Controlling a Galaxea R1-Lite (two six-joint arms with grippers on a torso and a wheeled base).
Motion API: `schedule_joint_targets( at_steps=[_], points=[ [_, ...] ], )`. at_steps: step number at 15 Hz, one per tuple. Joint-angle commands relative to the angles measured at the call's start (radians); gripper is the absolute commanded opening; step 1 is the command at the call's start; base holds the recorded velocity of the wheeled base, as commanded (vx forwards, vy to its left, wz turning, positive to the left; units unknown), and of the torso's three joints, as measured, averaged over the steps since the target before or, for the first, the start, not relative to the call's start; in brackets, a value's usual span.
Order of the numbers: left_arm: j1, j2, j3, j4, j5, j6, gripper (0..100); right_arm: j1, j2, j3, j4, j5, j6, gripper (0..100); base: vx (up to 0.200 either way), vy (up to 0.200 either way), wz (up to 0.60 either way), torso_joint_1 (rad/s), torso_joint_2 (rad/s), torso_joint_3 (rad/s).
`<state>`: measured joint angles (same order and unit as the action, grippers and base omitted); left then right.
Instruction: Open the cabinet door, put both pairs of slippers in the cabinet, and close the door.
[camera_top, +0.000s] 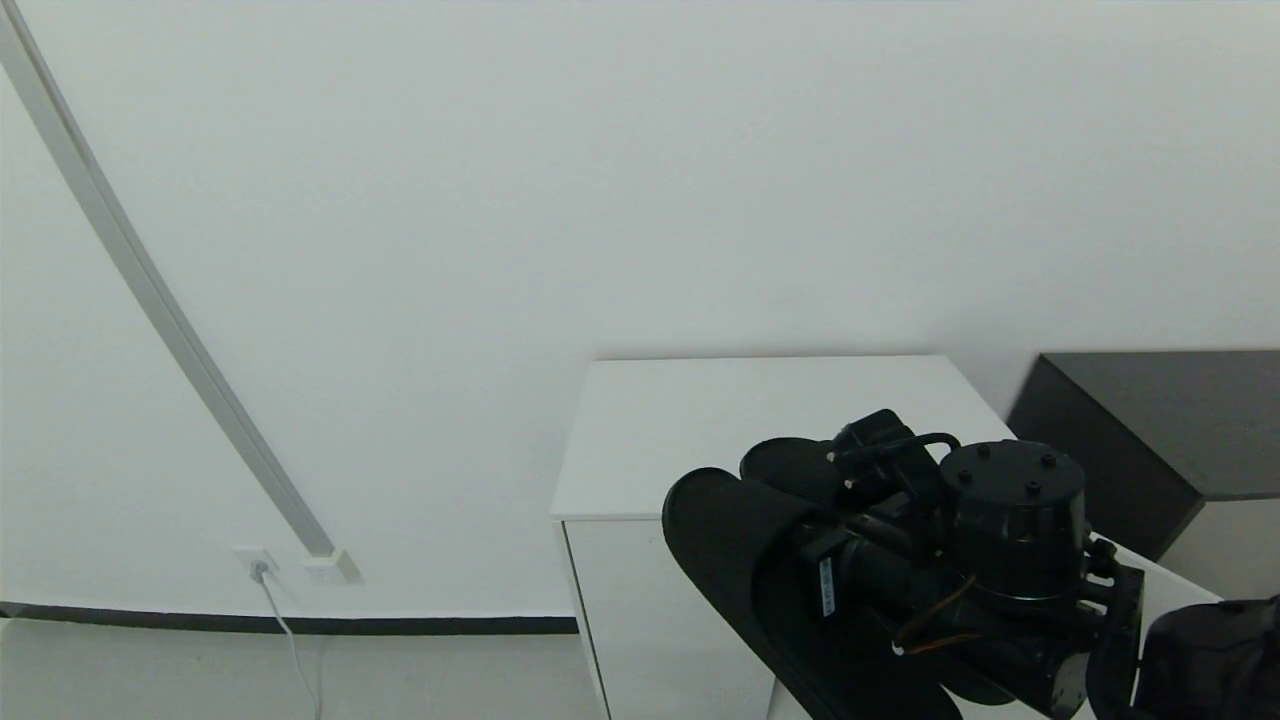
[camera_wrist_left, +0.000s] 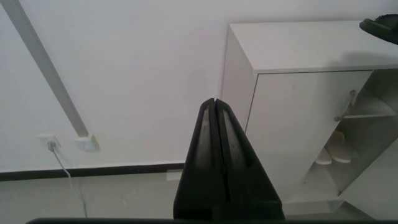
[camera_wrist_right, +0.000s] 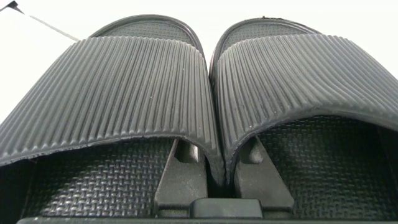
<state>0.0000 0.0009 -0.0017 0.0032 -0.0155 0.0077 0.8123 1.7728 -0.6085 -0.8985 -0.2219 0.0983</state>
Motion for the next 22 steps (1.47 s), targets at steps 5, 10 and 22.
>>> schedule_joint_targets(
  at_steps=[5,10,22],
  points=[
    [0.000,0.001,0.000,0.000,0.000,0.000,0,0.001,0.005,0.000,0.000,0.001,0.000,0,0.000,-0.200,0.00,0.001,0.01,0.004],
    [0.000,-0.001,0.000,0.000,0.000,0.000,0,0.001,0.004,0.000,0.000,0.003,0.001,0,0.000,-0.200,0.00,0.004,0.00,0.001],
    [0.000,0.001,0.000,0.000,-0.001,0.000,0,-0.001,-0.007,0.009,-0.016,0.003,0.000,0,0.000,-0.083,0.00,0.002,0.00,0.000]
  ],
)
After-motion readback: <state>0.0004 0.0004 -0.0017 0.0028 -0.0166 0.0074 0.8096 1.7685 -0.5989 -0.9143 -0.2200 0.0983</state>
